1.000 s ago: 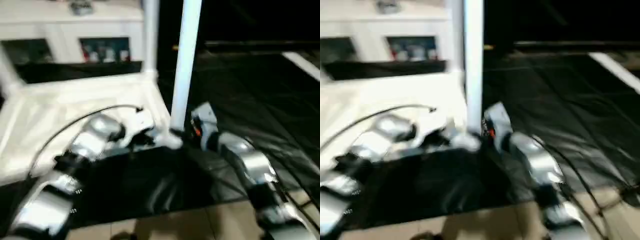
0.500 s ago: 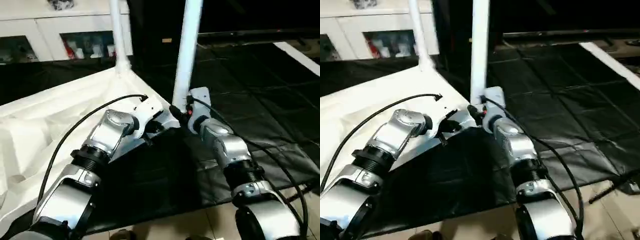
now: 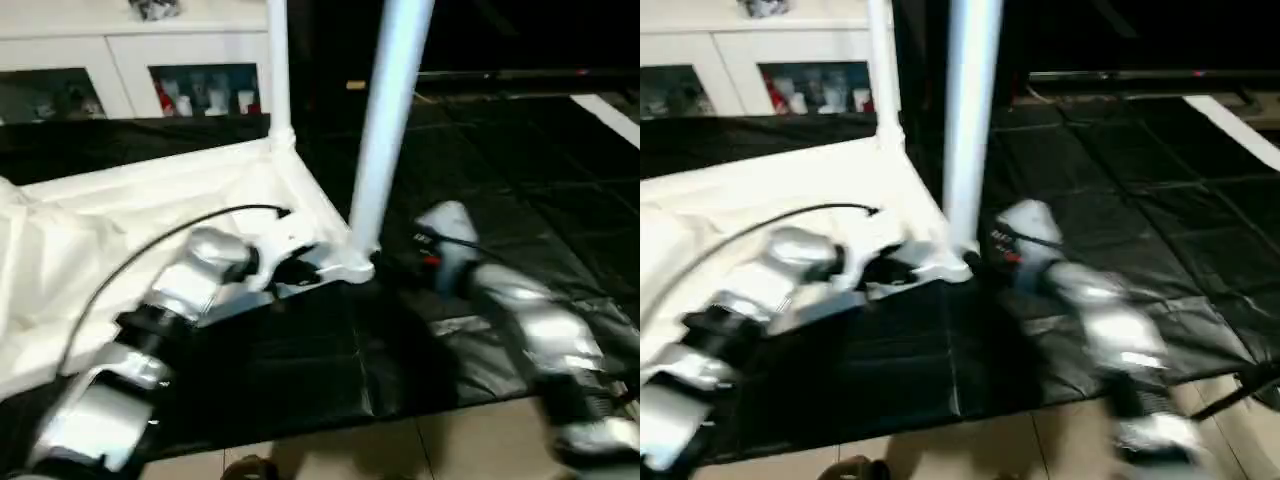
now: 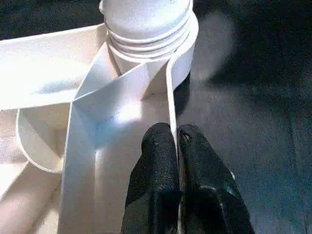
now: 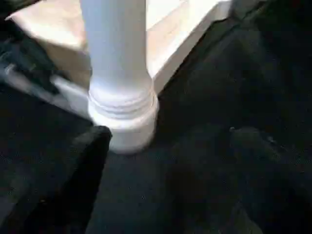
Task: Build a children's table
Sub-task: Rotate leg to tighten
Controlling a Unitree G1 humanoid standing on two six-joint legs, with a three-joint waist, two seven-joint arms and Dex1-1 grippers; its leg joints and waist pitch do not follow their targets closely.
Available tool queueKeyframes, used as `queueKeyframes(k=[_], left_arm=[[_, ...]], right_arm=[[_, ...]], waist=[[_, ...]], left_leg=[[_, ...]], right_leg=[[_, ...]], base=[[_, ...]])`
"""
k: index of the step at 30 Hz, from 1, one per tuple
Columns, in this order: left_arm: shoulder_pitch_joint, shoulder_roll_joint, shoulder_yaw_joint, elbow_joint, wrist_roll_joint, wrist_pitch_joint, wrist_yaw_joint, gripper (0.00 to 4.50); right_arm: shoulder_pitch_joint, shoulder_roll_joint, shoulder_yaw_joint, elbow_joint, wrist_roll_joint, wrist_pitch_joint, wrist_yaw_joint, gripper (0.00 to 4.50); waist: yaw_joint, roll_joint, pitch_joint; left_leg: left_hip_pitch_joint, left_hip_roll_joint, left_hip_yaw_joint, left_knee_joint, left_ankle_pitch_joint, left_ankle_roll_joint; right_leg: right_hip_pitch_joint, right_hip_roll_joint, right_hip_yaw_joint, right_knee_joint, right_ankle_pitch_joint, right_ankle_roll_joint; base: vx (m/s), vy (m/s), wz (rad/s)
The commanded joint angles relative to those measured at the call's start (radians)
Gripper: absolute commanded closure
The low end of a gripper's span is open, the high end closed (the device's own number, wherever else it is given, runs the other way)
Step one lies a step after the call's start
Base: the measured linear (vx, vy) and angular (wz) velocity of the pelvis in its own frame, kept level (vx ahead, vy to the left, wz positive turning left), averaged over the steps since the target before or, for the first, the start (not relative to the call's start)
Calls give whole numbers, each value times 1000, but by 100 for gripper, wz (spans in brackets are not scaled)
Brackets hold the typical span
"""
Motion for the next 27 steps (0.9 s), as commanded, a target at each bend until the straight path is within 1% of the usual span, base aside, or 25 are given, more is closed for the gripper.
queueKeyframes(k=[1, 2, 3, 4, 5, 7, 8, 9, 10, 12, 13, 15, 16, 17, 19, 20, 22, 23, 24, 25, 26, 27], left_arm=[[0, 14, -27, -43, -10, -74, -85, 450], [1, 16, -28, -43, -10, -77, -89, 450], [8, 34, -44, -51, -13, -110, -130, 450], [13, 41, -52, -57, -15, -126, -149, 450], [18, 48, -60, -63, -18, -142, -168, 450], [28, 61, -74, -78, -28, -171, -213, 450], [33, 66, -81, -86, -33, -182, -238, 450], [39, 72, -90, -99, -40, -196, -266, 450], [39, 73, -92, -101, -40, -198, -270, 450], [38, 75, -101, -106, -34, -218, -283, 450], [36, 74, -107, -111, -30, -224, -290, 450], [35, 73, -111, -121, -33, -228, -306, 450], [35, 73, -111, -122, -34, -229, -308, 450], [35, 73, -112, -124, -35, -231, -310, 450], [37, 76, -115, -135, -39, -235, -325, 450], [39, 79, -118, -142, -41, -233, -332, 450], [44, 84, -124, -160, -43, -230, -349, 450], [45, 84, -124, -163, -43, -231, -351, 450], [46, 84, -125, -164, -43, -231, -353, 450], [46, 84, -125, -165, -43, -232, -355, 450], [46, 85, -126, -165, -43, -232, -355, 450], [45, 85, -126, -165, -42, -234, -356, 450]], right_arm=[[10, -23, 13, -58, 26, 12, 85, 5], [11, -26, 13, -61, 27, 13, 90, 5], [30, -64, 33, -90, 38, 19, 150, 5], [36, -80, 45, -101, 41, 20, 177, 5], [42, -94, 57, -109, 42, 17, 201, 5], [47, -114, 81, -118, 35, 7, 242, 5], [47, -120, 94, -119, 27, -2, 257, 5], [43, -121, 114, -114, 12, -19, 268, 5], [40, -120, 119, -111, 7, -22, 270, 5], [26, -115, 140, -87, -21, -45, 276, 5], [16, -111, 151, -73, -36, -62, 281, 5], [5, -104, 164, -69, -36, -64, 300, 5], [4, -103, 166, -70, -35, -62, 304, 5], [2, -102, 168, -72, -33, -60, 307, 5], [-3, -98, 182, -70, -26, -60, 325, 5], [-5, -94, 190, -65, -26, -64, 333, 5], [-15, -81, 210, -39, -29, -85, 360, 5], [-18, -77, 214, -31, -24, -88, 375, 5], [-20, -74, 215, -28, -21, -88, 382, 5], [-23, -68, 218, -23, -16, -86, 396, 31], [-25, -66, 220, -21, -15, -85, 399, 38], [-28, -61, 223, -15, -15, -84, 403, 38]], waist=[[-1, 0, -73], [-2, 1, -72], [-2, -2, -72], [0, -2, -73], [3, 2, -71], [7, 3, -72], [8, 2, -71], [10, 3, -71], [11, 2, -71], [13, 3, -70], [13, 2, -69], [17, 1, -68], [17, 1, -68], [17, 2, -69], [16, -2, -70], [16, 0, -70], [16, -1, -72], [15, -4, -72], [17, -2, -73], [18, -1, -73], [19, 0, -74], [19, 1, -74]], left_leg=[[42, 52, -27, -75, -292, -5], [42, 53, -27, -75, -296, -2], [43, 54, -26, -75, -298, -1], [44, 55, -27, -75, -296, 1], [46, 57, -26, -76, -296, 2], [50, 60, -24, -76, -303, 1], [49, 60, -25, -77, -306, -3], [50, 60, -24, -77, -314, -8], [49, 60, -24, -78, -317, -11], [54, 60, -24, -79, -346, -27], [53, 60, -24, -79, -348, -29], [56, 61, -24, -80, -362, -39], [56, 60, -24, -80, -362, -38], [53, 61, -25, -81, -355, -37], [52, 61, -25, -81, -346, -33], [51, 60, -25, -81, -337, -30], [48, 60, -25, -79, -322, -24], [48, 59, -23, -77, -314, -18], [48, 60, -23, -76, -302, -14], [49, 60, -22, -76, -300, -12], [47, 59, -23, -75, -292, -9], [48, 60, -23, -76, -293, -9]], right_leg=[[41, -56, 36, -79, -167, -201], [39, -56, 35, -81, -177, -208], [38, -56, 35, -80, -180, -215], [39, -56, 35, -79, -180, -216], [36, -55, 36, -78, -177, -222], [32, -56, 36, -77, -170, -231], [32, -55, 35, -76, -174, -233], [31, -57, 36, -76, -185, -231], [30, -57, 36, -76, -189, -231], [25, -59, 38, -80, -222, -228], [26, -59, 39, -81, -228, -226], [24, -61, 40, -83, -256, -218], [24, -60, 40, -83, -256, -217], [27, -60, 40, -80, -249, -215], [27, -58, 39, -79, -235, -215], [28, -58, 39, -77, -225, -217], [30, -60, 39, -75, -209, -222], [29, -59, 38, -75, -202, -227], [29, -58, 38, -73, -189, -231], [29, -57, 38, -72, -184, -233], [31, -57, 37, -70, -174, -236], [30, -56, 37, -70, -173, -236]], base=[[0, 0, 0], [0, 0, 0], [0, 0, 0], [0, 0, 0], [0, 0, 0], [0, 0, 0], [0, 0, 0], [0, 0, 0], [0, 0, 0], [0, 0, 0], [0, 0, 0], [0, 0, 0], [0, 0, 0], [0, 0, 0], [0, 0, 0], [0, 0, 0], [0, 0, 0], [0, 0, 0], [0, 0, 0], [0, 0, 0], [0, 0, 0], [0, 0, 0]])
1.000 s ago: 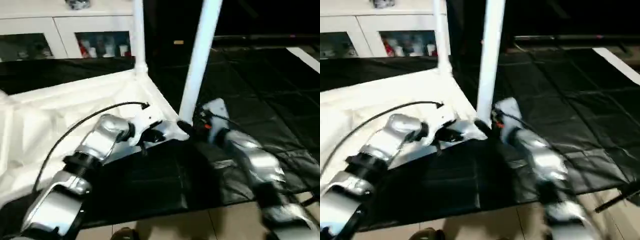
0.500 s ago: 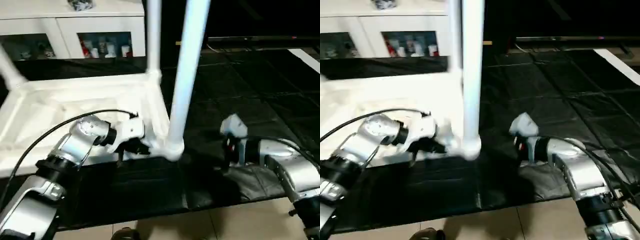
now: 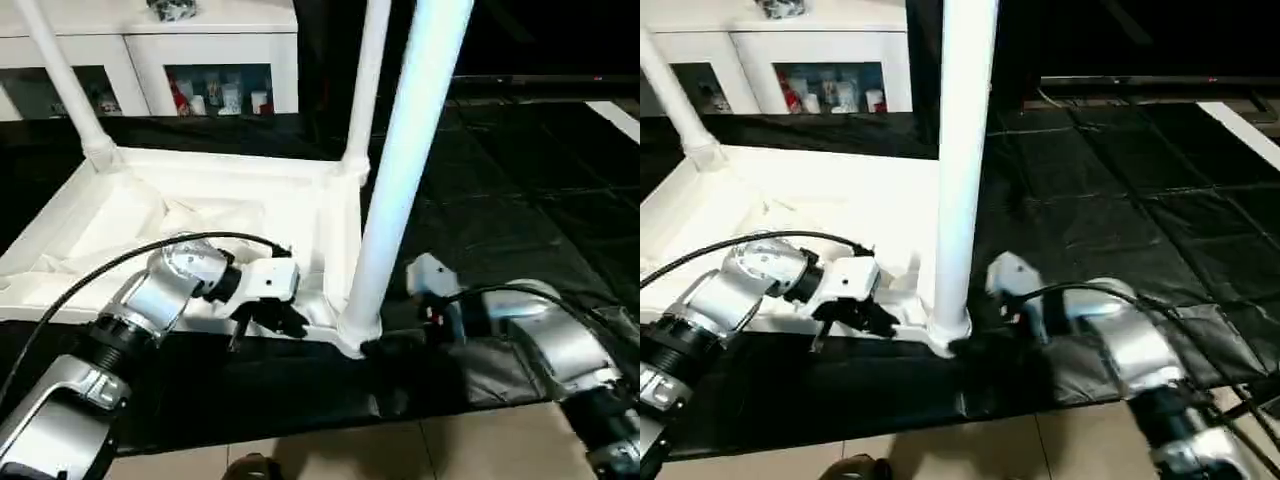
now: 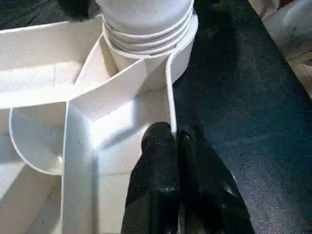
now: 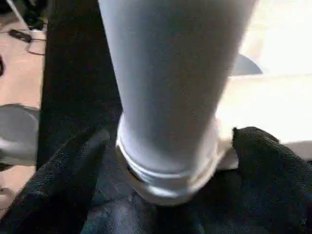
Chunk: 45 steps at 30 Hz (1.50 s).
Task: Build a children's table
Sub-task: Rotate leg to tighten
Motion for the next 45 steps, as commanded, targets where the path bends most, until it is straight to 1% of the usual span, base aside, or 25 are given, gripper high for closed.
queueKeyframes(k=[1, 3, 4, 5, 7, 9, 10, 11, 12, 13, 16, 19, 21, 28, 31, 32, 33, 34, 35, 36, 38, 39, 43, 45], left_arm=[[-9, -4, -21, -46, -12, -34, -34, 450], [-9, -3, -21, -49, -11, -33, -37, 450], [-9, -3, -22, -52, -11, -32, -38, 450], [-7, -3, -22, -56, -11, -31, -39, 450], [-7, -2, -24, -58, -11, -30, -39, 450], [-6, -2, -25, -60, -10, -29, -39, 450], [-5, -2, -26, -60, -9, -30, -40, 450], [-5, -2, -27, -60, -9, -30, -40, 450], [-5, -2, -27, -60, -8, -30, -41, 450], [-5, -2, -28, -59, -7, -30, -42, 450], [-5, -1, -29, -58, -6, -30, -43, 450], [-5, 0, -30, -58, -7, -29, -42, 450], [-5, 1, -31, -57, -7, -29, -42, 450], [0, -4, -30, -59, -11, -19, -42, 450], [1, -3, -31, -59, -10, -18, -43, 450], [1, -2, -31, -59, -10, -18, -43, 450], [1, -2, -31, -59, -10, -18, -43, 450], [0, -2, -31, -59, -10, -18, -43, 450], [0, -1, -31, -59, -10, -18, -44, 450], [0, -1, -31, -59, -10, -18, -44, 450], [-1, -3, -31, -60, -10, -16, -44, 450], [-1, -3, -31, -60, -11, -15, -45, 450], [-3, -4, -32, -56, -9, -17, -45, 450], [-3, -3, -32, -57, -9, -16, -45, 450]], right_arm=[[-13, 0, 3, 12, 9, -7, 13, 43], [-18, 10, 2, 22, 14, -2, 21, 73], [-20, 13, 1, 25, 17, -1, 23, 82], [-21, 16, 2, 31, 18, -2, 27, 86], [-23, 17, 4, 38, 18, -6, 30, 103], [-27, 21, 4, 53, 16, -14, 33, 126], [-28, 23, 3, 57, 15, -17, 34, 129], [-29, 25, 2, 62, 15, -19, 37, 145], [-30, 28, 1, 65, 13, -21, 39, 145], [-29, 29, 0, 64, 13, -20, 41, 158], [-29, 31, -1, 64, 13, -21, 45, 173], [-28, 30, -1, 65, 15, -21, 48, 175], [-28, 30, -1, 65, 16, -22, 51, 175], [-21, 31, 0, 58, 18, -20, 53, 175], [-18, 33, -1, 57, 7, -29, 35, 175], [-19, 35, -3, 59, 12, -18, 35, 175], [-22, 39, -8, 60, 24, 5, 38, 140], [-24, 42, -11, 60, 32, 16, 40, 119], [-26, 43, -10, 59, 26, 7, 34, 119], [-26, 43, -10, 59, 23, 2, 32, 105], [-26, 43, -5, 56, 3, -41, 21, 102], [-26, 46, -5, 56, -1, -54, 14, 102], [-29, 48, -3, 60, -4, -59, 14, 102], [-30, 47, -1, 59, -6, -60, 17, 102]], waist=[[-9, 0, -73], [-9, 1, -73], [-9, 2, -73], [-9, 0, -73], [-9, 2, -73], [-9, 1, -74], [-9, 2, -74], [-9, 3, -75], [-10, 2, -75], [-9, 3, -75], [-9, 3, -74], [-9, 4, -74], [-9, 3, -75], [-9, 3, -75], [-9, 2, -75], [-9, 2, -75], [-9, 2, -75], [-9, 2, -75], [-9, 5, -75], [-9, 4, -75], [-10, 3, -75], [-10, 5, -75], [-10, 5, -75], [-11, 5, -74]], left_leg=[[48, 60, -25, -76, -296, -11], [49, 59, -25, -76, -303, -14], [50, 60, -25, -77, -307, -16], [50, 59, -25, -76, -309, -18], [49, 59, -26, -77, -312, -20], [49, 59, -25, -76, -304, -19], [48, 59, -25, -76, -300, -17], [48, 59, -25, -75, -299, -17], [48, 59, -25, -76, -298, -16], [49, 59, -25, -75, -297, -15], [48, 59, -25, -76, -299, -15], [50, 59, -26, -76, -307, -19], [50, 59, -25, -76, -312, -21], [49, 59, -25, -75, -300, -15], [49, 58, -25, -74, -295, -14], [49, 58, -25, -74, -293, -14], [49, 58, -25, -74, -295, -14], [49, 58, -25, -74, -296, -13], [48, 58, -25, -74, -299, -15], [49, 58, -25, -74, -301, -16], [50, 58, -26, -75, -311, -23], [51, 58, -26, -75, -312, -24], [50, 59, -26, -76, -312, -25], [51, 58, -26, -77, -326, -29]], right_leg=[[28, -56, 35, -70, -174, -237], [28, -56, 35, -71, -181, -239], [27, -56, 35, -71, -187, -238], [28, -57, 35, -72, -192, -237], [29, -57, 35, -72, -198, -234], [28, -56, 35, -70, -186, -235], [29, -56, 35, -70, -178, -237], [29, -56, 34, -69, -175, -238], [30, -55, 34, -69, -171, -240], [30, -55, 34, -69, -169, -242], [30, -55, 34, -69, -171, -243], [29, -55, 34, -69, -178, -242], [29, -55, 34, -69, -182, -242], [29, -55, 34, -69, -177, -243], [30, -55, 34, -68, -172, -243], [30, -55, 34, -68, -170, -244], [30, -55, 34, -68, -174, -243], [30, -54, 34, -68, -176, -243], [30, -55, 34, -69, -177, -243], [30, -55, 34, -69, -178, -243], [28, -57, 35, -69, -189, -239], [27, -57, 35, -70, -189, -240], [28, -53, 34, -68, -180, -240], [28, -54, 34, -69, -189, -239]], base=[[0, 0, 0], [0, 0, 0], [0, 0, 0], [0, 0, 0], [0, 0, 0], [0, 0, 0], [0, 0, 0], [0, 0, 0], [0, 0, 0], [0, 0, 0], [0, 0, 0], [0, 0, 0], [0, 0, 0], [0, 0, 0], [0, 0, 0], [0, 0, 0], [0, 0, 0], [0, 0, 0], [0, 0, 0], [0, 0, 0], [0, 0, 0], [0, 0, 0], [0, 0, 0], [0, 0, 0]])
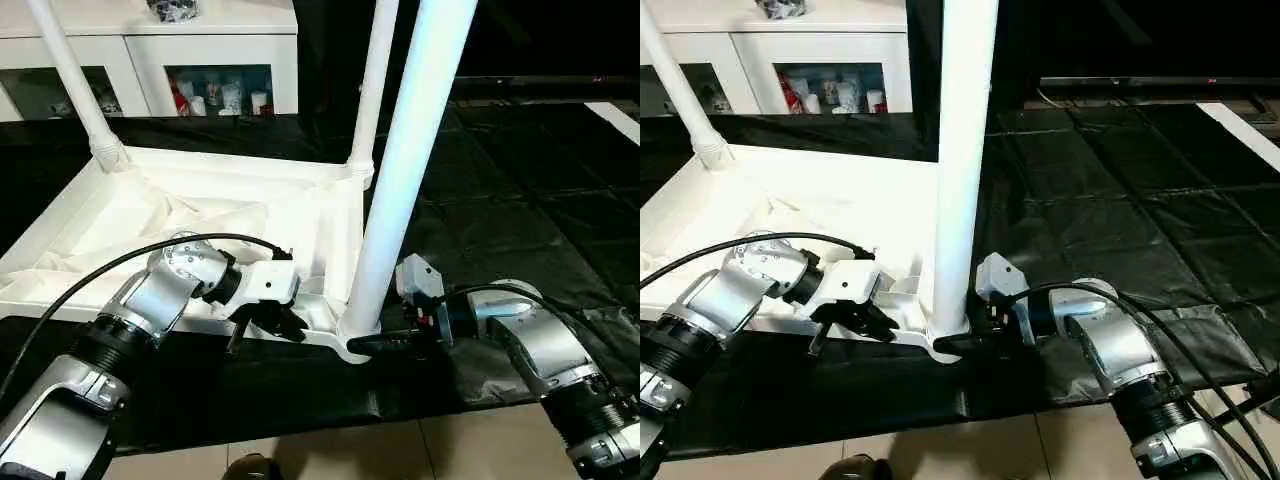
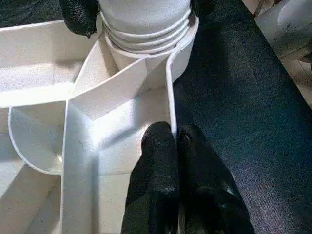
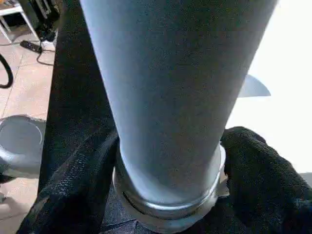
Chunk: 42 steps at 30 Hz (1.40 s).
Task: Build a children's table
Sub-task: Rotate leg to tighten
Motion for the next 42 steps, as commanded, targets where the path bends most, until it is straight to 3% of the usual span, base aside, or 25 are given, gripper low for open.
queueKeyframes(k=[1, 5, 7, 10, 12, 22, 25, 28, 30, 32, 36, 38, 39, 42], left_arm=[[-4, -9, -24, -49, -10, -17, -34, 450], [-3, -9, -24, -49, -9, -17, -34, 450], [-4, -8, -24, -49, -9, -16, -34, 450], [-4, -8, -24, -49, -9, -16, -34, 450], [-3, -8, -24, -49, -9, -16, -35, 450], [10, -19, -6, -58, -28, 30, -15, 450], [7, -48, 23, -56, -45, 105, 34, 450], [-11, -112, 72, -29, -51, 192, 161, 450], [-27, -152, 98, -19, -40, 249, 251, 450], [-37, -178, 109, -23, -21, 300, 314, 450], [-56, -240, 138, -52, 2, 414, 441, 450], [-64, -278, 159, -70, 6, 467, 512, 450], [-66, -288, 163, -76, 9, 477, 532, 450], [-66, -318, 173, -96, 21, 506, 592, 450]], right_arm=[[-14, -7, 0, -3, -7, -4, 0, 102], [-13, -7, 4, 1, -13, -15, -1, 102], [-10, 0, 1, 3, -10, -18, -3, 136], [-10, 2, -1, 1, -9, -16, -1, 139], [-9, 3, -1, 0, -6, -12, 3, 169], [12, 15, -16, -15, 13, 7, -8, 177], [13, 44, -36, 8, 0, 41, -96, 177], [-25, 134, -72, 108, -43, 54, -293, 177], [-70, 197, -85, 183, -83, 43, -433, 178], [-118, 255, -105, 265, -114, 30, -579, 178], [-209, 342, -162, 409, -123, 62, -815, 178], [-248, 370, -184, 465, -122, 54, -884, 178], [-260, 380, -194, 482, -119, 50, -902, 178], [-310, 402, -231, 558, -124, 24, -972, 178]], waist=[[-9, 4, -75], [-9, 4, -75], [-9, 4, -74], [-8, 4, -75], [-8, 4, -75], [-9, 5, -75], [-11, 4, -73], [-22, 2, -67], [-41, 2, -64], [-59, 0, -65], [-89, -1, -69], [-88, -5, -71], [-86, -2, -71], [-85, -2, -75]], left_leg=[[50, 58, -26, -79, -325, -28], [49, 58, -26, -78, -315, -24], [49, 58, -26, -78, -316, -23], [49, 58, -26, -77, -314, -21], [50, 58, -26, -77, -317, -22], [49, 58, -26, -78, -314, -22], [49, 56, -26, -79, -323, -25], [51, 53, -30, -81, -383, -53], [50, 51, -39, -84, -420, -84], [40, 47, -46, -89, -417, -96], [36, 43, -44, -85, -392, -78], [42, 41, -37, -79, -366, -57], [43, 41, -35, -75, -350, -43], [39, 42, -32, -73, -297, -22]], right_leg=[[28, -55, 34, -72, -190, -239], [28, -55, 34, -71, -179, -239], [28, -54, 34, -71, -183, -240], [28, -55, 34, -71, -181, -241], [28, -55, 35, -72, -189, -239], [29, -55, 34, -71, -184, -242], [27, -54, 34, -72, -198, -244], [22, -59, 35, -82, -309, -227], [22, -62, 32, -86, -396, -202], [30, -61, 28, -87, -409, -184], [31, -56, 30, -84, -332, -197], [28, -54, 31, -89, -293, -214], [29, -56, 33, -91, -283, -220], [33, -50, 31, -85, -210, -231]], base=[[0, 0, 0], [0, 0, 0], [0, 0, 0], [0, 0, 0], [0, 0, 0], [0, 0, 0], [0, 0, 0], [0, 0, 0], [0, 0, 0], [-12, 7, -9], [-6, 3, -4], [0, 0, 0], [0, 0, 0], [0, 0, 0]])
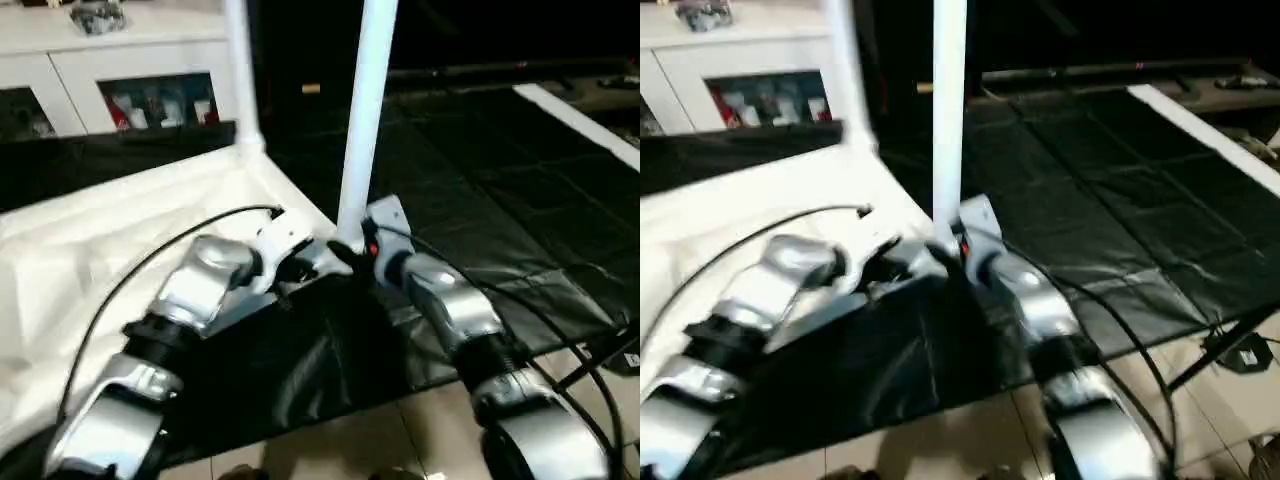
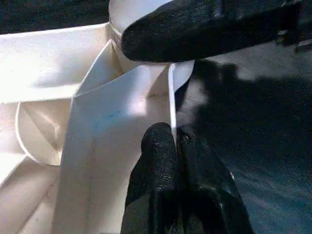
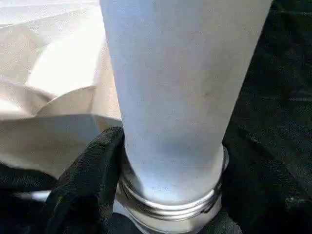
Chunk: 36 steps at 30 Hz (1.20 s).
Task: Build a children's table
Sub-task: Rotate leg to tighten
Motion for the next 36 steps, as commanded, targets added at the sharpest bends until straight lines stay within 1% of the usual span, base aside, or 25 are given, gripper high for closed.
queueKeyframes(k=[1, 2, 4, 6, 8, 9, 10, 11, 13, 14, 16, 17, 18, 19, 20, 21, 22, 24, 25, 26, 27, 30, 31, 34, 36], left_arm=[[-37, -45, -18, -113, -41, -16, -34, 450], [-37, -44, -19, -110, -38, -27, -32, 450], [-32, -36, -24, -110, -39, -41, -43, 450], [-29, -32, -27, -114, -41, -44, -49, 450], [-24, -22, -32, -120, -44, -39, -56, 450], [-17, -8, -36, -121, -46, -42, -68, 450], [-12, 5, -38, -120, -45, -50, -77, 450], [-4, 21, -40, -117, -47, -74, -97, 450], [4, 42, -40, -109, -48, -86, -120, 450], [11, 64, -40, -94, -44, -118, -138, 450], [19, 85, -38, -75, -48, -151, -165, 450], [20, 90, -39, -73, -48, -159, -170, 450], [25, 126, -45, -48, -49, -205, -210, 450], [25, 126, -45, -48, -49, -205, -210, 450], [26, 140, -47, -37, -48, -216, -224, 450], [28, 159, -51, -23, -51, -244, -247, 450], [30, 173, -56, -14, -52, -262, -265, 450], [32, 186, -62, -9, -52, -288, -282, 450], [39, 210, -76, -10, -55, -319, -327, 450], [50, 240, -95, -15, -58, -365, -385, 450], [53, 247, -99, -17, -59, -378, -400, 450], [63, 266, -112, -27, -67, -408, -451, 450], [67, 274, -119, -34, -74, -419, -476, 450], [78, 290, -139, -53, -86, -454, -534, 450], [80, 293, -146, -60, -90, -462, -552, 450]], right_arm=[[-16, -1, -31, 66, -23, 2, -70, 178], [-20, -2, -45, 73, -14, -6, -65, 178], [-19, -9, -58, 65, -7, -22, -64, 122], [-20, -13, -63, 65, -4, -36, -70, 108], [-18, -24, -60, 61, -9, -50, -66, 79], [-3, -42, -55, 33, -10, -65, -38, 79], [11, -57, -50, 8, -11, -81, -11, 65], [32, -75, -41, -30, -13, -106, 27, 65], [67, -98, -32, -88, -5, -132, 94, 55], [102, -125, -25, -146, 7, -139, 158, 29], [140, -162, -9, -204, 14, -153, 236, 17], [147, -169, -6, -215, 17, -152, 251, 8], [204, -234, 22, -306, 48, -142, 384, 8], [204, -234, 22, -306, 48, -142, 384, 8], [228, -262, 32, -344, 63, -136, 438, 8], [256, -295, 41, -394, 91, -122, 507, 8], [276, -321, 49, -432, 114, -110, 559, 8], [291, -339, 56, -460, 129, -102, 596, 8], [312, -366, 66, -496, 138, -93, 644, 8], [331, -396, 79, -524, 138, -91, 691, 8], [334, -403, 82, -528, 138, -90, 701, 8], [339, -418, 89, -530, 128, -93, 722, 8], [339, -423, 91, -529, 125, -91, 730, 8], [330, -430, 103, -520, 120, -91, 755, 8], [326, -433, 114, -521, 121, -88, 773, 8]], waist=[[7, 0, -76], [10, 1, -79], [15, 3, -84], [22, 5, -86], [32, 8, -88], [32, 5, -86], [36, 6, -83], [39, 10, -82], [42, 6, -80], [45, 7, -78], [49, 4, -77], [48, 6, -77], [50, 5, -75], [48, 2, -74], [51, 4, -71], [50, 4, -70], [49, 4, -68], [48, 3, -69], [46, 3, -70], [46, -1, -70], [47, 1, -69], [42, 1, -69], [45, 3, -69], [51, 3, -69], [55, 1, -68]], left_leg=[[26, 43, -27, -72, -290, -15], [27, 43, -25, -70, -267, -3], [26, 43, -23, -67, -189, 28], [30, 45, -22, -64, -153, 46], [34, 46, -18, -61, -137, 55], [28, 45, -18, -63, -132, 59], [31, 46, -18, -64, -156, 54], [33, 46, -18, -65, -177, 46], [33, 47, -18, -68, -199, 37], [34, 47, -18, -70, -220, 29], [32, 48, -21, -73, -241, 25], [34, 48, -22, -74, -255, 20], [36, 49, -22, -76, -281, 14], [35, 48, -22, -77, -294, 13], [39, 51, -22, -79, -315, 5], [37, 51, -25, -82, -329, 0], [39, 50, -25, -83, -352, -4], [37, 50, -27, -83, -355, -3], [37, 51, -27, -83, -353, -5], [36, 51, -27, -84, -352, -1], [35, 52, -28, -84, -348, 5], [36, 52, -25, -83, -342, 2], [43, 53, -23, -81, -355, -2], [41, 55, -25, -84, -363, -9], [45, 56, -23, -85, -376, -18]], right_leg=[[39, -50, 32, -81, -202, -224], [41, -48, 31, -78, -159, -229], [48, -46, 29, -67, -41, -248], [49, -48, 28, -63, 10, -264], [46, -47, 28, -62, 30, -276], [50, -45, 27, -59, 34, -274], [48, -46, 27, -64, 2, -267], [47, -47, 27, -67, -27, -259], [47, -46, 28, -71, -52, -248], [47, -46, 29, -74, -73, -236], [50, -46, 29, -75, -94, -219], [46, -46, 29, -77, -117, -218], [44, -46, 30, -82, -153, -211], [45, -45, 30, -84, -173, -206], [41, -46, 32, -87, -204, -195], [42, -47, 32, -87, -225, -188], [40, -47, 32, -91, -255, -181], [42, -49, 33, -93, -260, -181], [40, -48, 33, -90, -255, -185], [41, -50, 33, -93, -254, -187], [40, -50, 33, -92, -254, -189], [37, -51, 33, -88, -243, -212], [31, -51, 34, -90, -253, -217], [32, -52, 34, -90, -275, -212], [28, -51, 36, -90, -285, -208]], base=[[0, 0, 0], [0, 0, 0], [0, 0, 0], [0, 0, 0], [0, 0, 0], [0, 0, 0], [0, 0, 0], [0, 0, 0], [0, 0, 0], [0, 0, 0], [0, 0, 0], [0, 0, 0], [0, 0, 0], [0, 0, 0], [0, 0, 0], [0, 0, 0], [0, 0, 0], [0, 0, 0], [0, 0, 0], [0, 0, 0], [0, 0, 0], [0, 0, 0], [0, 0, 0], [0, 0, 0], [0, 0, 0]])
